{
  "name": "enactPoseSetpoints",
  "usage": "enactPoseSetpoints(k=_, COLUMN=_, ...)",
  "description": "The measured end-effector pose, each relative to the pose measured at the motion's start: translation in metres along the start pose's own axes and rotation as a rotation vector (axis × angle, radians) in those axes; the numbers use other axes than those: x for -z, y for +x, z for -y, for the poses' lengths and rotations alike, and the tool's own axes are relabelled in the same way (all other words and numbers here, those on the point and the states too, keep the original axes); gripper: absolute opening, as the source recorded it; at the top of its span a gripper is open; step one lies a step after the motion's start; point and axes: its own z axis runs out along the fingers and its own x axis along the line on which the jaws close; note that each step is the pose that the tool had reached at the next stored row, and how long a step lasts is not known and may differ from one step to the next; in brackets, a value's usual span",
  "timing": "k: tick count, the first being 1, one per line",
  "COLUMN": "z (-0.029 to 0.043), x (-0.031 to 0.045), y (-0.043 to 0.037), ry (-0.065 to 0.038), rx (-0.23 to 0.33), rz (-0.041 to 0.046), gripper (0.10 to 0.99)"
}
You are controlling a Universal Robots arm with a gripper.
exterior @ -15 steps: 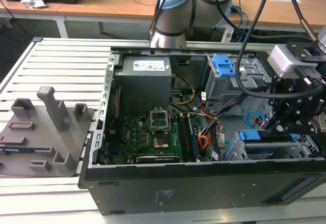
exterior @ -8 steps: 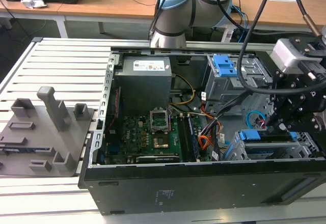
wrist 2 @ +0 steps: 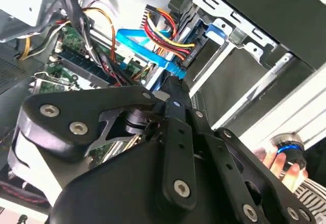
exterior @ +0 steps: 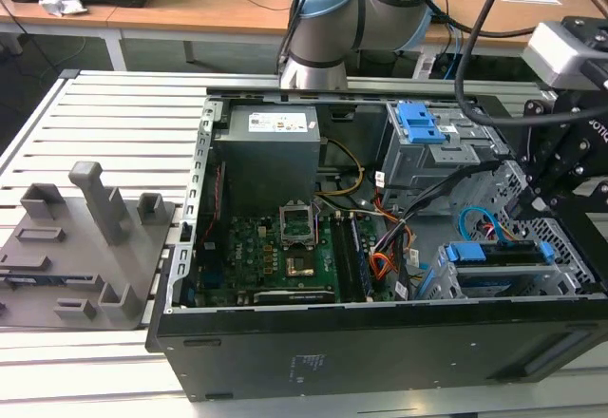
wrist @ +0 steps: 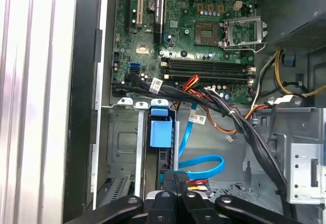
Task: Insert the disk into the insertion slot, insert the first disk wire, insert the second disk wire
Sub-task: 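Insert the second disk wire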
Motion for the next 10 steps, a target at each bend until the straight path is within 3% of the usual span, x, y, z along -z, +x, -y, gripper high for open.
enactPoseSetpoints(k=2, z=-0.0005, x=0.008, y=-0.0003, ry=0.0, rx=0.0, rz=0.0, gripper=0.106)
enactPoseSetpoints(k=4, z=-0.0076, x=0.0078, y=-0.0007, ry=0.001, rx=0.0, rz=0.0005, gripper=0.106)
enactPoseSetpoints(k=10, z=-0.0085, x=0.0078, y=-0.0007, ry=0.001, rx=0.0, rz=0.0004, gripper=0.106)
